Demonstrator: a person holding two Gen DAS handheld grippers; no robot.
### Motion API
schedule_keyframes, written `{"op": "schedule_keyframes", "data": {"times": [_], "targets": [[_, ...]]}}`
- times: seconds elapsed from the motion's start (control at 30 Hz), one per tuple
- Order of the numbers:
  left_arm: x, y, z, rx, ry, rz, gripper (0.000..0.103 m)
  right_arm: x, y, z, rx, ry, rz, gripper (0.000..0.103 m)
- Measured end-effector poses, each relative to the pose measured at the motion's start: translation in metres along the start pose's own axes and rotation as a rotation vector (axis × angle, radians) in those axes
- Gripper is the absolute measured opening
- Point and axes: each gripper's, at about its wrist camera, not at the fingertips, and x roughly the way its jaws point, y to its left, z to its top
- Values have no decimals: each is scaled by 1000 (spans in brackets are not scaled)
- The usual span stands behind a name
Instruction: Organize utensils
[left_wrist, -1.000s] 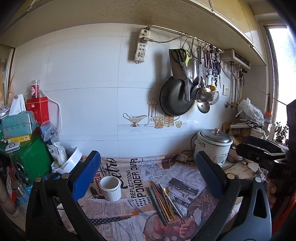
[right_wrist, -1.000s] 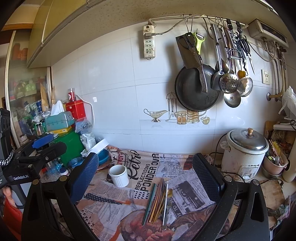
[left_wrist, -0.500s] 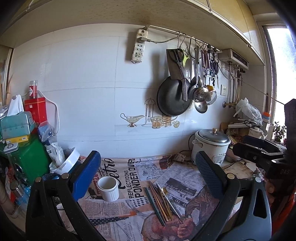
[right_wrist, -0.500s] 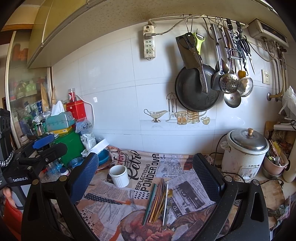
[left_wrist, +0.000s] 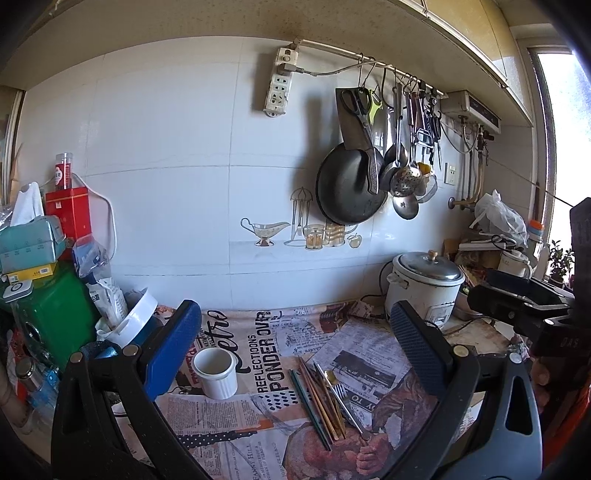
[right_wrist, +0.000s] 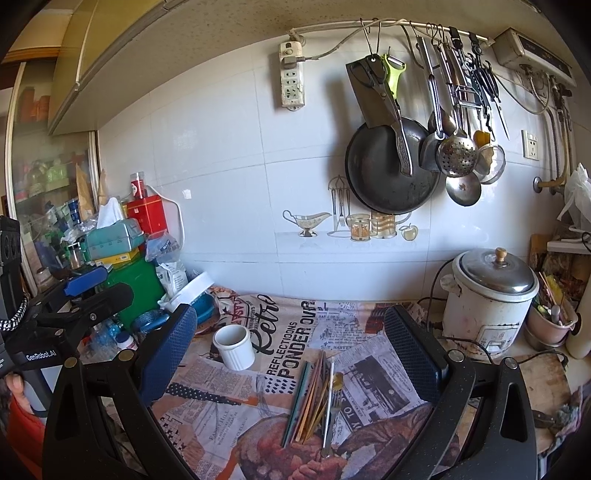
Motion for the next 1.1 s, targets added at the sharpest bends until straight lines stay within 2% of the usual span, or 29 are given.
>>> {"op": "schedule_keyframes", "data": {"times": [0.2,0.33,0.5,0.77,0.97,1.0,1.07,1.1], "targets": [[26,1,-18,-10,33,54,103,22,-14,-11,25,67,-21,101],[57,1,-35,-13,132,50,103,44,-25,-22,38,135,-43,101],[102,3,-66,-44,285,59,103,78,-44,-46,68,267,-69,101],[170,13,-119,-103,517,129,103,135,-78,-90,138,491,-125,101],[213,14,-155,-119,641,147,102,175,-100,-124,184,623,-156,100],[220,13,-161,-118,660,147,102,182,-105,-131,189,651,-161,100],[235,12,-173,-125,700,141,94,194,-110,-142,195,692,-167,99],[241,12,-178,-128,721,135,92,201,-113,-148,200,711,-166,95]]}}
